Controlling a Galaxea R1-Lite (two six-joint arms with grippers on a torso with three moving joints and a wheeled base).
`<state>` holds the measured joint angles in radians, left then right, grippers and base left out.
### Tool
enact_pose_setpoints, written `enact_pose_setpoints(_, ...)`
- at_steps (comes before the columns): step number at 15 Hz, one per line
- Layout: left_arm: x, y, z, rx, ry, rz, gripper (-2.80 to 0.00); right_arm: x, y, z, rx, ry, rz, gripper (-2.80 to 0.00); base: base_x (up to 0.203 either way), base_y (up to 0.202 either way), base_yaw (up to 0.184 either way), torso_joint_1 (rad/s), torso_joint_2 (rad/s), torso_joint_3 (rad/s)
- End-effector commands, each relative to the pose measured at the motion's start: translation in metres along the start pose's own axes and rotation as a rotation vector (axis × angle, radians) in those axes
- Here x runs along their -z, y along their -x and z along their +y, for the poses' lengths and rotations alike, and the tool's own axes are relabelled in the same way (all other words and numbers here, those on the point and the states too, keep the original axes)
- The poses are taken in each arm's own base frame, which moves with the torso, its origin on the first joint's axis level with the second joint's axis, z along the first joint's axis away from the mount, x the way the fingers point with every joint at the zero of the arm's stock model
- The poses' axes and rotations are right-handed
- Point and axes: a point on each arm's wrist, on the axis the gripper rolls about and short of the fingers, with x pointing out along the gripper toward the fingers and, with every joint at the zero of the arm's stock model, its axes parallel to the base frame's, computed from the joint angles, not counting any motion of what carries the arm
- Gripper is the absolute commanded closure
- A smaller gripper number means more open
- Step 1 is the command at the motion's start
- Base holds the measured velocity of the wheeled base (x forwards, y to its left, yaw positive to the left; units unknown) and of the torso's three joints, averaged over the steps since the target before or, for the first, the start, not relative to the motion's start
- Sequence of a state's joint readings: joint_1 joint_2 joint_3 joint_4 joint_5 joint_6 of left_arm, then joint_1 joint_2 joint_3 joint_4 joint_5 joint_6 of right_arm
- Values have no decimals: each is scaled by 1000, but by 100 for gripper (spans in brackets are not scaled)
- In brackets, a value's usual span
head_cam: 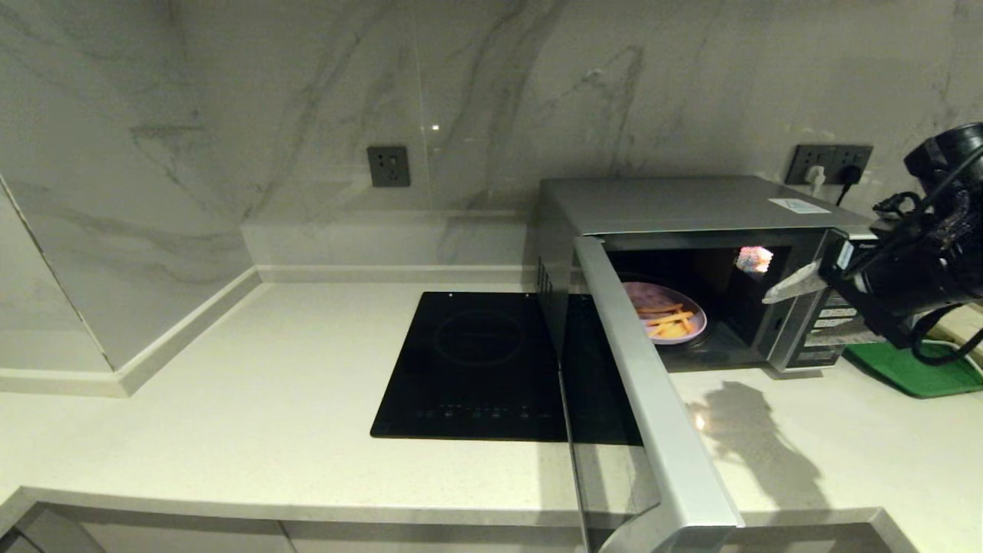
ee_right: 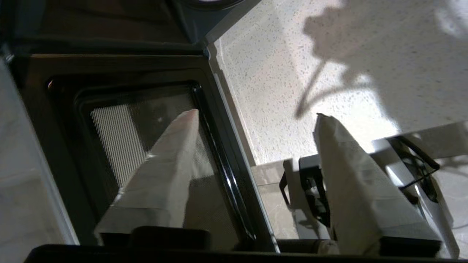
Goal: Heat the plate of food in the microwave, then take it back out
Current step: Open the microwave oven, then take the plate out of the microwave
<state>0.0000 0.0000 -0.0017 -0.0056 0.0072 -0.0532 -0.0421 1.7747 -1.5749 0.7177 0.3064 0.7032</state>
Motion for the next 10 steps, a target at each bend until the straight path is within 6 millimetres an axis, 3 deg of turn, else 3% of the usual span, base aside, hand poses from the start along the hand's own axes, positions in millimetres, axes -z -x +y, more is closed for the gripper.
enact_pose_setpoints(1,0,0,0,-1,1,0,0,-6,-34,11,57,-16,16,-280,0,0,0,0,0,0)
enact_pose_setpoints(5,0,0,0,0,1,0,0,-13,-76,27,163,-47,-52,-280,0,0,0,0,0,0)
enact_pose_setpoints(10,0,0,0,0,1,0,0,-21,-110,25,228,-103,-70,-280,0,0,0,0,0,0)
